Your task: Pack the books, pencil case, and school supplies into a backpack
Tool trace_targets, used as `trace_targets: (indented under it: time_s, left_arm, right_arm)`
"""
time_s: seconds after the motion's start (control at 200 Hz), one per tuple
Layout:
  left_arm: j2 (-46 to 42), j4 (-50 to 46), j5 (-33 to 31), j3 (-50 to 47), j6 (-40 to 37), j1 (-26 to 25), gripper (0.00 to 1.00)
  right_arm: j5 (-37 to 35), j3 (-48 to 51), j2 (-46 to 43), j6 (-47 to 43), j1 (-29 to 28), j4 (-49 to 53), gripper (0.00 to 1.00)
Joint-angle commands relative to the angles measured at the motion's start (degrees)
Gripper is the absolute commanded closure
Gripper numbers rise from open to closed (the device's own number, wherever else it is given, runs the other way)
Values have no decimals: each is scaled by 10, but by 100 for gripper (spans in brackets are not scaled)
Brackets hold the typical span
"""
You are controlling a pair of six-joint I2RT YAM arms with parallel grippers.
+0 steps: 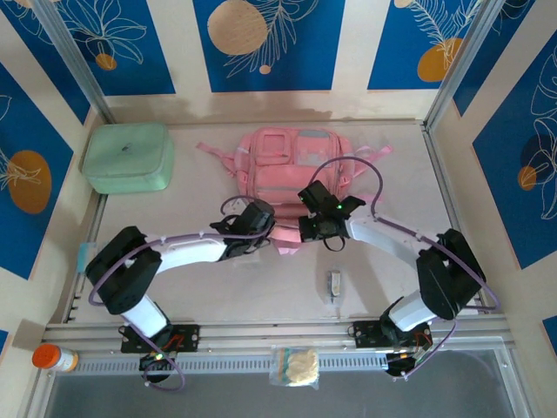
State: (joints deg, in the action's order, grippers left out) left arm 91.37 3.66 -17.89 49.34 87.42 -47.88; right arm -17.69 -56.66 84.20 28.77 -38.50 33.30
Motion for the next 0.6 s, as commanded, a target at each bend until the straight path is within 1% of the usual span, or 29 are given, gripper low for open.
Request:
trace_targets:
  time_s: [0.0,0.075,0.16,0.23,0.36,0.45,0.595]
  left_arm:
    - [-47,-42,-35,2,-63,38,100]
    - [-69,-46,-32,0,-93,52,100]
    - [-87,-52,-22,5,-127,70,100]
    - [-99,-60,-4,11,-151,87,100]
    - [-127,-83,11,8,-176,120,100]
    - [-141,-86,19,2,-199,139,100]
    - [-141,-76,63,-2,-216,172,100]
  right_arm:
    - [-59,6,-30,46,5,104,100]
    - [-79,12,-40,65,9,130,100]
    - [-79,21,-49,73,24,123,100]
    - [-84,10,-43,78,44,128,100]
    - [-116,-11,-29,81,67,133,100]
    - [-119,-22,-12,73,96,125,100]
    - [-111,-38,13,51,148,81,100]
